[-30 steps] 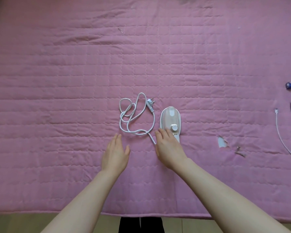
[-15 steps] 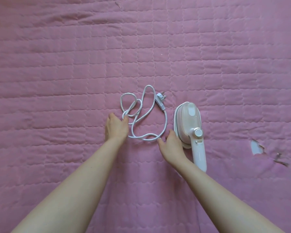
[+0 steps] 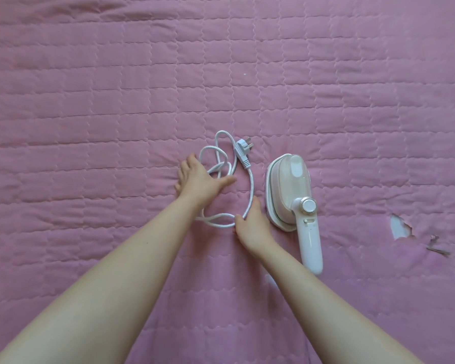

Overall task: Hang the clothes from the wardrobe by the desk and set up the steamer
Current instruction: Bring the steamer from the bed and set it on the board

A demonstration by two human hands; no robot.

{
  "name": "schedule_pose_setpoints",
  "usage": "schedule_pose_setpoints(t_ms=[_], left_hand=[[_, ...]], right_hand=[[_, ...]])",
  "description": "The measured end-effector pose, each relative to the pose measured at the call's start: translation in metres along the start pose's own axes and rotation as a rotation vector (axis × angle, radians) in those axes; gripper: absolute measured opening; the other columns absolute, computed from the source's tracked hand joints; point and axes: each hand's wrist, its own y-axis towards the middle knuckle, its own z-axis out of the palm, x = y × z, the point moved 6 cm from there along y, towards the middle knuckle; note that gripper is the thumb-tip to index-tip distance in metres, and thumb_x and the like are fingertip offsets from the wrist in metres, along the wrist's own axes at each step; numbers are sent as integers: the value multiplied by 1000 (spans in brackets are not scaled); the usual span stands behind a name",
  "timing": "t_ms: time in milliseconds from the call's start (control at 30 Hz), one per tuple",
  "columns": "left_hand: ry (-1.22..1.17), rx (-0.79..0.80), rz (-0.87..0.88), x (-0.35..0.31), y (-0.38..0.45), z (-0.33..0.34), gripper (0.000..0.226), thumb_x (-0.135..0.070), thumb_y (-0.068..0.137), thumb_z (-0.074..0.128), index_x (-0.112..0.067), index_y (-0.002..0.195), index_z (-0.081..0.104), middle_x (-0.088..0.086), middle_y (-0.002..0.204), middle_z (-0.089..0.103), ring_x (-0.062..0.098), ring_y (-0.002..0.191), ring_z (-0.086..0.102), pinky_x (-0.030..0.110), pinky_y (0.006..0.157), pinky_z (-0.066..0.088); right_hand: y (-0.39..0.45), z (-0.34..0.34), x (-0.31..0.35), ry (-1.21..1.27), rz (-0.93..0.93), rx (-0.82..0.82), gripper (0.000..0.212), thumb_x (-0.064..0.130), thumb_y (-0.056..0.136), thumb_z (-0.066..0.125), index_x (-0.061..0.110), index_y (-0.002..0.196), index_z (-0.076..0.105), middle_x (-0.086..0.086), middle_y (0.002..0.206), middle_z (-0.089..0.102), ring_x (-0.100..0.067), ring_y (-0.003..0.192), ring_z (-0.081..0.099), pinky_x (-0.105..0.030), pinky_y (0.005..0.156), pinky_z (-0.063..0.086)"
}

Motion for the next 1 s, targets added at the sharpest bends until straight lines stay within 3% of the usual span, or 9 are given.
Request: schedule_pose_setpoints(t_ms=[100,233,367,500,633,733,800,867,1000], left_hand=[[128,-10,76,-4,-13,10,99,-54,60,82,-11,134,33,8,132,35,28,128,37,46,102,35],[190,-73,220,2,-36,18,61,-31,66,76,-5,112,45,13,116,42,36,110,46,42,89,42],[383,-67,263,22,-55,26,48,-27,69,63,-9,111,48,13,110,58,36,102,50,41,85,38],[399,50,179,41,-69,25,38,-29,70,61,-17,102,44,7,96,65,35,97,59,39,77,40],[131,112,-13,62,-75,19,23,-31,71,63,-17,72,45,10,82,62,37,88,58,35,66,42],[-158,171,-141,69,-81,19,20,-30,64,61,-15,63,48,6,65,58,32,70,57,39,64,47],[-421,275,-241,68,-89,25,16,-23,65,65,-10,74,61,5,64,67,27,61,62,44,66,55],[-698,381,-350,65,-97,35,14,-12,76,68,-6,88,63,12,79,74,25,62,66,35,58,56],[-994,310,-439,64,-98,35,27,-10,84,65,6,105,63,16,89,73,25,70,67,42,74,52]], right_hand=[[-5,2,-10,18,-20,3,67,10,89,41,26,148,15,-20,105,62,-34,90,62,-32,69,46],[-13,6,-23,76,-1,-27,62,5,88,45,23,144,25,-17,97,64,-34,82,64,-38,69,53],[-25,2,-28,107,-46,-70,53,2,90,48,16,139,35,-6,110,61,-19,85,60,-17,57,41],[-36,3,-33,141,-67,-62,38,6,93,46,20,128,43,10,84,65,4,69,56,-5,55,38],[-44,0,-35,193,-70,-127,36,12,95,45,24,129,42,4,81,71,-5,80,64,-7,62,41],[-50,6,-28,118,-127,-121,45,13,97,43,23,140,38,-2,88,71,-15,88,67,-27,80,49],[-55,13,-21,40,-186,-71,49,15,98,40,30,145,34,-2,101,69,-19,96,65,-28,79,45],[-60,18,-16,-64,-265,-51,48,15,100,38,29,146,33,1,110,62,-20,103,58,-21,75,35],[-70,17,-13,-283,-383,-115,42,20,101,38,20,143,41,-6,98,51,-26,93,53,-31,76,38]])
